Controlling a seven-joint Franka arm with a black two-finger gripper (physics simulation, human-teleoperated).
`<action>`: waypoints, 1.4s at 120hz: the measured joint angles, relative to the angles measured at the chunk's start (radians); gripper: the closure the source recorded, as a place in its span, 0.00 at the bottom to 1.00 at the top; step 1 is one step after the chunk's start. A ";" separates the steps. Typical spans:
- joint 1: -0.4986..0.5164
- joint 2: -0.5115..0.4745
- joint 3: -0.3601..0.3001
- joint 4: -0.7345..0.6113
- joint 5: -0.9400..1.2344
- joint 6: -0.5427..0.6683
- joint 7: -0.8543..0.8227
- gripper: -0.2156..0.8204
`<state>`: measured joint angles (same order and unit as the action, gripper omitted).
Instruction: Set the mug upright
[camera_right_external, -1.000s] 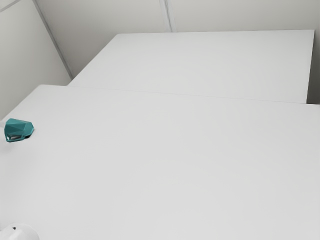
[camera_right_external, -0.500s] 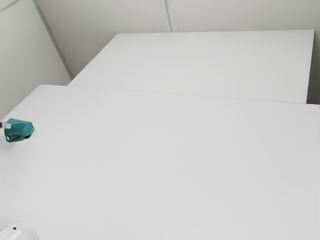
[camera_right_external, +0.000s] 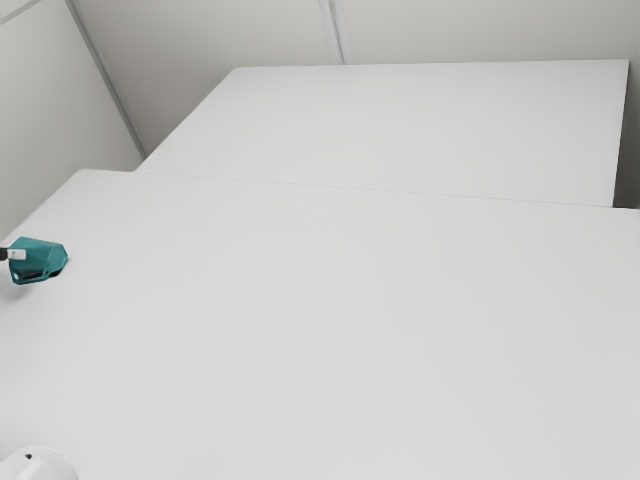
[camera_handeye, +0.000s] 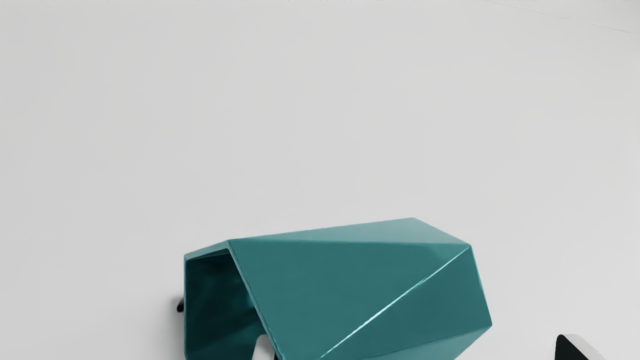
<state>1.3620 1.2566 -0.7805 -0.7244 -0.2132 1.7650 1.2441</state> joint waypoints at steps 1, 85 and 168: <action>0.000 0.001 0.000 0.000 -0.002 -0.001 0.001 0.21; 0.049 0.030 -0.009 0.001 -0.076 -0.073 0.059 0.21; 0.033 0.070 -0.022 0.063 -0.081 -0.005 0.112 0.21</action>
<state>1.3954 1.3263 -0.8028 -0.6613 -0.2945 1.7603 1.3563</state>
